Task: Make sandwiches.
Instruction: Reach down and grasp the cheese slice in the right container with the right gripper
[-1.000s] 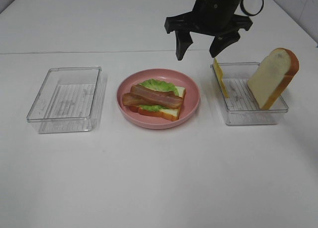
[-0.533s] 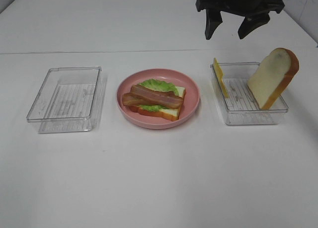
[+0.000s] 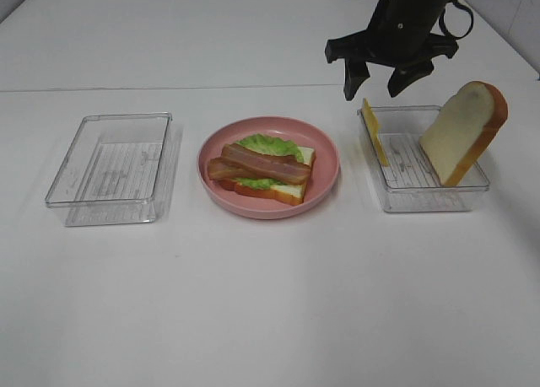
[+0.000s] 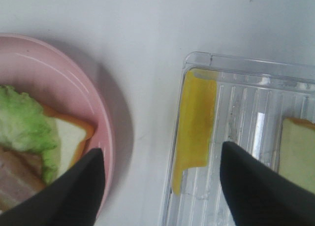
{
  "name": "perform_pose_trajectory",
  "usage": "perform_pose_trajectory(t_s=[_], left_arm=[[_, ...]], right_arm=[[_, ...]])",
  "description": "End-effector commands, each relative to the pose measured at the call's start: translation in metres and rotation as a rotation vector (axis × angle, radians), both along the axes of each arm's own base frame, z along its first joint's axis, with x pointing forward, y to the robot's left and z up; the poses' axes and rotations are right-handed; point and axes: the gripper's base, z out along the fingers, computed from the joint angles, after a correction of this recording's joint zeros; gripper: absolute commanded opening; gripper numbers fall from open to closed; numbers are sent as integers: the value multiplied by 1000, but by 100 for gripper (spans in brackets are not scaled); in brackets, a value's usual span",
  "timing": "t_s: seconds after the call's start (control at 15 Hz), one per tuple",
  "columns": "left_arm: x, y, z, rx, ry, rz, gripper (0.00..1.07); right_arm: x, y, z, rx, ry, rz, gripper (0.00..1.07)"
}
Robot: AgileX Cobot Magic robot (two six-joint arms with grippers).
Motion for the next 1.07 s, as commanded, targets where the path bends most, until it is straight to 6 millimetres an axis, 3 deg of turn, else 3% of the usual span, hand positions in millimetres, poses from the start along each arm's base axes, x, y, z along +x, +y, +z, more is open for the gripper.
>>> perform_pose_trajectory(t_s=[0.07, 0.27, 0.47, 0.67, 1.0, 1.07], left_arm=[[-3, 1, 0, -12, -28, -1, 68], [-3, 1, 0, -12, -28, -1, 68], [-3, 1, 0, -12, -28, -1, 68], [-3, 1, 0, -12, -28, -1, 68], [-3, 1, 0, -12, -28, -1, 68], [-3, 1, 0, -12, -28, -1, 68]], right_arm=[[9, -4, -17, -44, -21, 15, 63], [12, -5, -28, -64, -21, 21, 52], [13, -4, -33, -66, -14, 22, 50], [13, -4, -33, -67, -11, 22, 34], [12, -5, -34, -72, -1, 23, 24], [11, -5, -34, -74, 2, 23, 15]])
